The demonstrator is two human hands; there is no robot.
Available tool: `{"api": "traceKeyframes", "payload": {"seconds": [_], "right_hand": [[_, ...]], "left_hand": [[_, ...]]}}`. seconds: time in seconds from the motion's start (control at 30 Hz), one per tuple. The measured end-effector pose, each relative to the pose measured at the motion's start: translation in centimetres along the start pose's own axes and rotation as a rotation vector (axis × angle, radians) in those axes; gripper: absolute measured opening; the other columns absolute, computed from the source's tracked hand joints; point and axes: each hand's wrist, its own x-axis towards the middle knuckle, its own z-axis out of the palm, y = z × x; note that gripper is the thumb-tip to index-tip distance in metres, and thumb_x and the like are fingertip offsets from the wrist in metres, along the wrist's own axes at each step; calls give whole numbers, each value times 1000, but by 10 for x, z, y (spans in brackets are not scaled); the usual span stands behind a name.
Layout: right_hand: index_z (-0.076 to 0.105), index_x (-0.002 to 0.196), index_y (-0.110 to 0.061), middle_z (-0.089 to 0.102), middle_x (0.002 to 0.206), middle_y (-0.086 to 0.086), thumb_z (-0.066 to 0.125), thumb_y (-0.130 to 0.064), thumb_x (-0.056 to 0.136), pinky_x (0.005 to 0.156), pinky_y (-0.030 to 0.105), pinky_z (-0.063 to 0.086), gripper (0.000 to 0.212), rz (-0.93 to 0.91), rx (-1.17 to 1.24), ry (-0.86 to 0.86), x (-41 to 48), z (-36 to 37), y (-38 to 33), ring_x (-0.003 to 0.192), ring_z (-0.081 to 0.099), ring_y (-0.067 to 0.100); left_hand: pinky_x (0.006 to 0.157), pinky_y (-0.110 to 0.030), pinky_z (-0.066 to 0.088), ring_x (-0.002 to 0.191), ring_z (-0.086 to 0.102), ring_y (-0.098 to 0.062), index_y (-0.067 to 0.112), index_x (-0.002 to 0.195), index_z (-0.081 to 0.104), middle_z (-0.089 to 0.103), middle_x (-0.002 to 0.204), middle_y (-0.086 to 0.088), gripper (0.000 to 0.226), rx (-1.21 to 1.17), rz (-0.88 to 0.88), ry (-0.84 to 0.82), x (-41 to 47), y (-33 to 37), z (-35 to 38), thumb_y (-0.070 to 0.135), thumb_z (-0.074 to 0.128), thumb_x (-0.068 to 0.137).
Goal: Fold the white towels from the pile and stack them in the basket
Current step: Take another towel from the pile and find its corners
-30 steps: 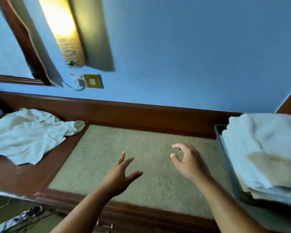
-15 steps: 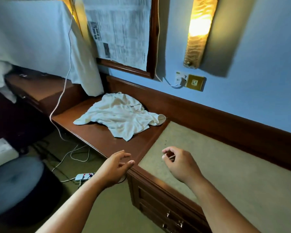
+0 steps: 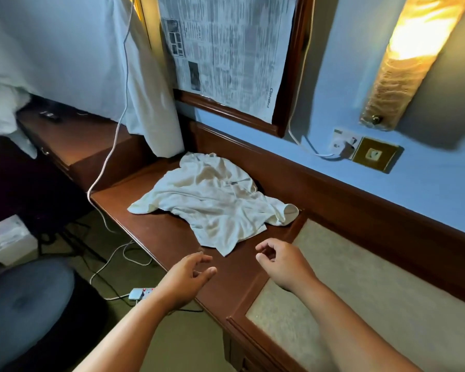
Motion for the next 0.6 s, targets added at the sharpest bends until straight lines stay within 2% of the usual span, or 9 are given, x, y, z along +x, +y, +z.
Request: {"api": "traceKeyframes", "payload": {"seconds": [0.1,0.23,0.3,0.33,0.37,0.43,0.47,0.53,0.6], "right_hand": [[67,104,-33,67,91,-14,62,-34,91,74,30,57,14,23,-17,-63,38,14,-5,79,63,3],[66,107,-33,64,93,-18,62,-35,92,67,21,52,15,86,-11,-115,82,33,-5,81,62,2],[66,109,-32,63,94,-17,61,-34,93,65,15,48,16,125,9,-122,105,44,-3,83,61,0],[66,110,-31,63,93,-17,60,-34,94,63,12,44,17,145,16,-124,118,49,-2,83,60,-1],[65,110,-31,63,92,-15,60,-33,95,60,11,41,16,165,23,-123,132,54,-1,82,60,-1],[64,108,-31,63,91,-13,60,-32,95,60,11,39,14,205,47,-107,161,63,-1,81,60,0],[65,107,-30,63,91,-12,60,-30,95,63,12,41,13,226,61,-91,176,69,-2,82,60,1],[64,101,-32,63,93,-13,61,-28,92,73,19,49,10,281,91,-56,209,83,-3,85,61,3],[63,100,-36,61,94,-17,60,-30,92,77,25,52,10,334,76,-51,239,95,-3,88,60,4]], "left_hand": [[67,-13,46,83,62,3,36,131,58,49,144,18,38,5,-57,2,30,-15,-14,49,61,95],[60,-14,45,68,58,5,34,131,59,54,134,19,38,6,-60,-54,73,-31,-24,49,60,96],[58,-13,42,60,54,5,34,131,59,63,114,17,39,2,-73,-96,100,-41,-31,49,61,95],[61,-13,42,64,55,4,35,131,59,63,104,16,40,3,-76,-121,115,-46,-36,51,61,94],[66,-12,42,74,59,3,35,132,58,63,104,16,42,12,-65,-144,132,-51,-42,52,62,94],[83,-15,43,103,60,-1,32,134,57,59,127,17,44,52,-36,-186,169,-62,-54,51,62,94],[89,-17,44,111,58,-3,31,135,57,58,132,16,44,72,-29,-207,190,-68,-62,49,61,95],[87,-21,49,107,61,-4,32,133,58,63,125,11,41,103,-20,-245,232,-75,-80,48,61,96],[72,-18,50,97,63,1,35,129,58,64,123,10,37,95,-32,-272,270,-74,-98,49,61,95]]}}
